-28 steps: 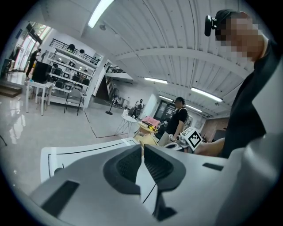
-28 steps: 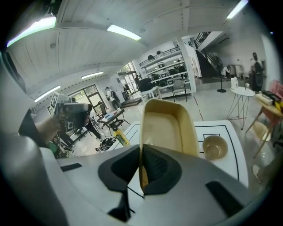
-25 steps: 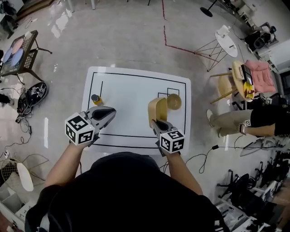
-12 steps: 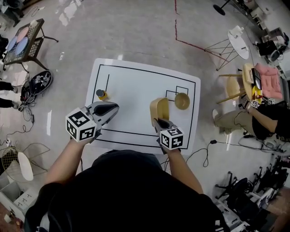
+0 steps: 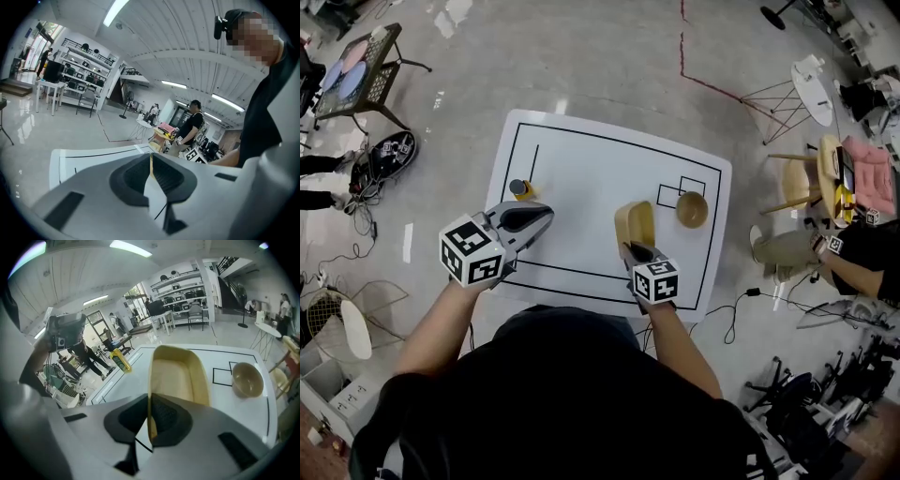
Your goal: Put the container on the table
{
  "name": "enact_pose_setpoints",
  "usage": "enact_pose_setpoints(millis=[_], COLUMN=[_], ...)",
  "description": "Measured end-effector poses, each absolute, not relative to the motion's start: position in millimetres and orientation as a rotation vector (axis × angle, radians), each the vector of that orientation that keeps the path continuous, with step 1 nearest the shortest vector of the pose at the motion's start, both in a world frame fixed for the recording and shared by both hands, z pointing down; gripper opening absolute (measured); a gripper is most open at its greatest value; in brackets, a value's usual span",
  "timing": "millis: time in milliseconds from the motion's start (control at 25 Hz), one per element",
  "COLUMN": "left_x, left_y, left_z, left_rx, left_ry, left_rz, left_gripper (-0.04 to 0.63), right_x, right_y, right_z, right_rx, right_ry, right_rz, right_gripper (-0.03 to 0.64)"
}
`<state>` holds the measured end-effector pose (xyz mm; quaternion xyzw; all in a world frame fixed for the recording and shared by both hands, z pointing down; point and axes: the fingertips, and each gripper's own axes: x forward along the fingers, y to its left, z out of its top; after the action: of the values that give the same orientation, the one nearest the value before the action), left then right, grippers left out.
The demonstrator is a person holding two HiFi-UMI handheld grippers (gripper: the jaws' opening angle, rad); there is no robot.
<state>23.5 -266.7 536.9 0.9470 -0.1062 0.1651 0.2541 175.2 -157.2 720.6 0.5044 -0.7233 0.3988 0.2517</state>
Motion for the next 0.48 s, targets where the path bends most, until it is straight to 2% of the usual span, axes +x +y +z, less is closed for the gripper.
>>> enact_pose_setpoints(millis=[480], left_x=[8], left_y=[-269], left_z=[545], left_rx=[2.555], left_ry=[-0.314], left_rz=[0.471], left_gripper=[0.021], right_x=[157], right_y=[-153], right_z=[761], right_rx=[1.285], right_ry=[-1.902], right_rz=[1.061], right_gripper=[0.017])
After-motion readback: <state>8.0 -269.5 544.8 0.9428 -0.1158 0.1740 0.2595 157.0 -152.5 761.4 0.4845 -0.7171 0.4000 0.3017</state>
